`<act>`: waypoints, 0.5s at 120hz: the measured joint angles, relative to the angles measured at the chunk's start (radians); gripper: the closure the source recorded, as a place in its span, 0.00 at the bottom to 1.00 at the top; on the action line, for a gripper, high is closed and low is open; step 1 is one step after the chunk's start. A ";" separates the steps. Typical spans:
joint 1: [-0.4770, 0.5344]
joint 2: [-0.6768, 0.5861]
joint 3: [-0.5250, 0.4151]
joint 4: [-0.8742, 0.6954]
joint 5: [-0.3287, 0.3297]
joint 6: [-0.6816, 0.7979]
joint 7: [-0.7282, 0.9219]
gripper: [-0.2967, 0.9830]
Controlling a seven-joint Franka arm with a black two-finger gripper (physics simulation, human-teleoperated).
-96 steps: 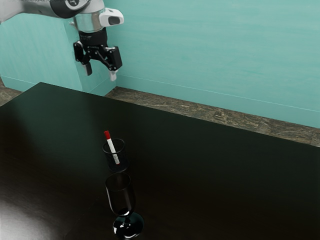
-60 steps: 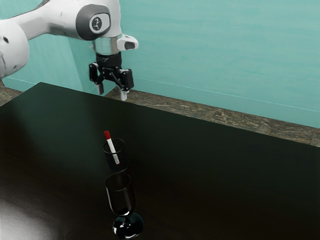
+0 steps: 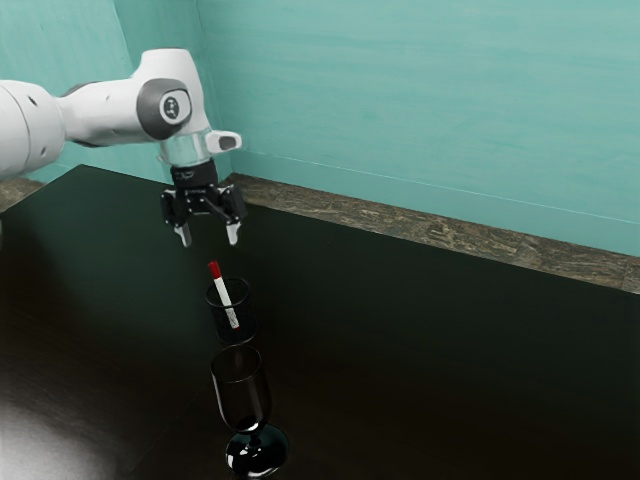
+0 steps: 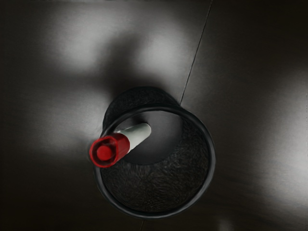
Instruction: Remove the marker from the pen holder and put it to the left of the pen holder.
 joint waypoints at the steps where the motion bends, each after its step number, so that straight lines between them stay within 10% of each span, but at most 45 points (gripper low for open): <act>1: 0.002 0.004 0.002 0.004 -0.002 0.000 0.002 0.23; 60: 0.006 0.092 0.031 -0.045 -0.035 0.111 0.159 0.23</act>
